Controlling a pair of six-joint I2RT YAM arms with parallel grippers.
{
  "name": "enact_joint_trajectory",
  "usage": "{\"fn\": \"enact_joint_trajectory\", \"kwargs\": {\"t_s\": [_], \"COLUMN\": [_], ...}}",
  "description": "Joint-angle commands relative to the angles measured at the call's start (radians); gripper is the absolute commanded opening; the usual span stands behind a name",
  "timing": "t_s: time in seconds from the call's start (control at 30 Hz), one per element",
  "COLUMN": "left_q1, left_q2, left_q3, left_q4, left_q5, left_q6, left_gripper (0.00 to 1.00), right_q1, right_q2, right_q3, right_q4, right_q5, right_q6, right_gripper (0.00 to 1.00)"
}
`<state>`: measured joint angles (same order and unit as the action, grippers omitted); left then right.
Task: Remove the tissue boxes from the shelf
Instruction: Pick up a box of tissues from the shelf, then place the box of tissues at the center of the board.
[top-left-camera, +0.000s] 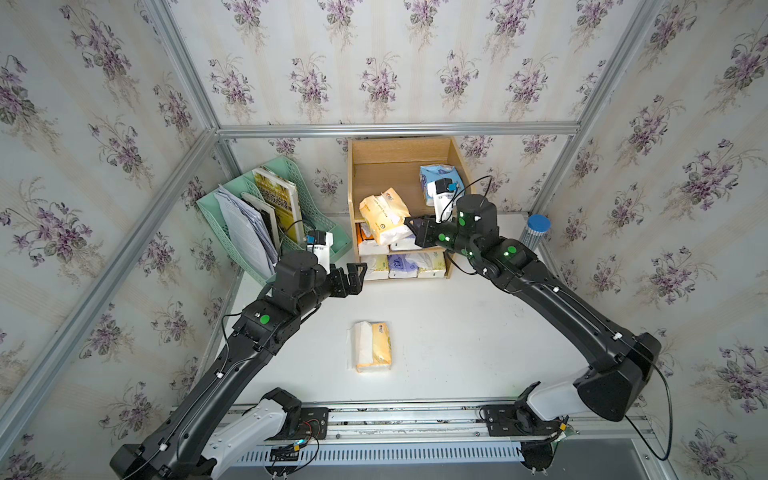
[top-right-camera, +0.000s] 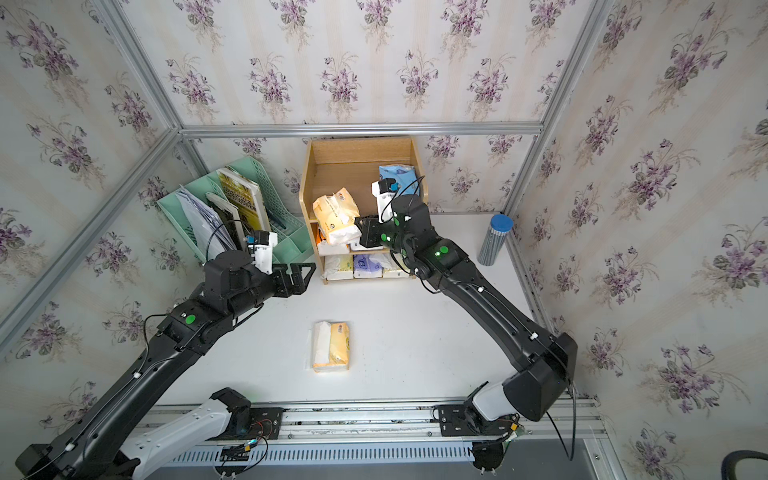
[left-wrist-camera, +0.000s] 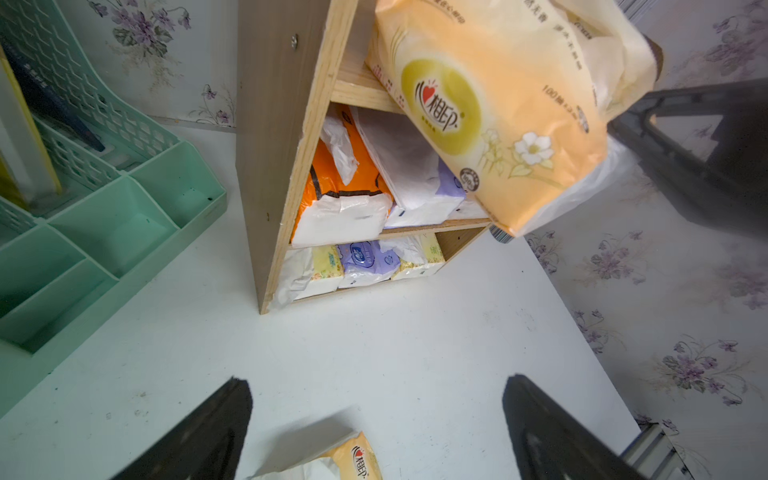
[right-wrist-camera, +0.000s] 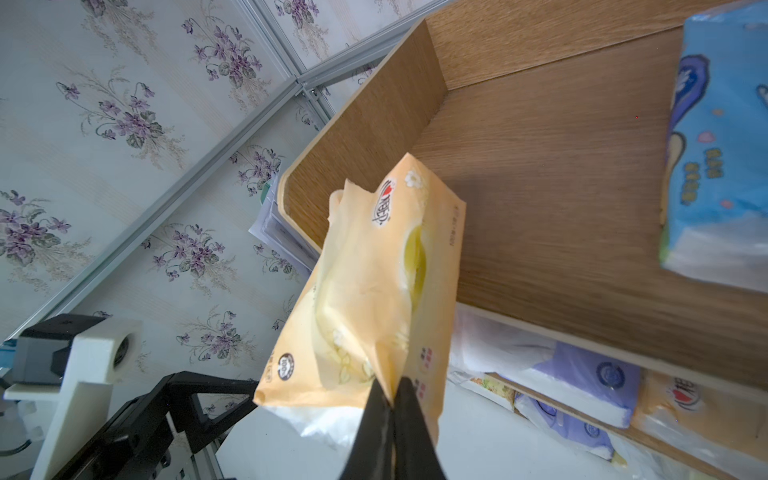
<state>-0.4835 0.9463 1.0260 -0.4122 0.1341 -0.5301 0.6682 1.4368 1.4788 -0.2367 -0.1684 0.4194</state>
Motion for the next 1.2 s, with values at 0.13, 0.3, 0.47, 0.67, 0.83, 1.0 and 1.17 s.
{"fn": "enact_joint_trajectory", "kwargs": {"t_s": [0.13, 0.3, 0.47, 0.67, 0.83, 1.0, 1.17], "left_q1": [-0.052, -0.119, -0.158, -0.180, -0.213, -0.238, -0.246], "left_q2": [0.030, -0.010, -0.069, -0.150, -0.195, -0.234, -0.241], "left_q3": [-0.017, -0.040, -0.091, -0.213, -0.308, -0.404, -0.418], "left_q4": [0.198, 0.196, 0.139, 0.124, 0.089, 0.094, 0.059], "left_q5": [0.089, 0.010, -0.070, -0.126, -0.168, -0.204, -0.250], "left_q6": [-0.061, -0.050, -0.059, -0.092, -0.118, -0.150, -0.149], "left_gripper": [0.99, 0.99, 0.99, 0.99, 0.99, 0.99, 0.99], "right_q1": [0.003, 0.004, 0.017, 0.056, 0.084, 0.155, 0.217], "right_q2": [-0.096, -0.200, -0.313, -0.452, -0.546, -0.556, -0.540], "right_q3": [-0.132, -0.269, -0.434, -0.690, -0.924, -1.090, -1.185], "right_q4": [0.050, 0.076, 0.099, 0.132, 0.208, 0.292, 0.356], "right_q5": [-0.016, -0.016, 0.000, 0.067, 0.106, 0.157, 0.192], "right_q6": [0.004, 0.027, 0.060, 0.122, 0.203, 0.277, 0.348], "right_gripper": [0.00, 0.00, 0.00, 0.00, 0.00, 0.00, 0.02]}}
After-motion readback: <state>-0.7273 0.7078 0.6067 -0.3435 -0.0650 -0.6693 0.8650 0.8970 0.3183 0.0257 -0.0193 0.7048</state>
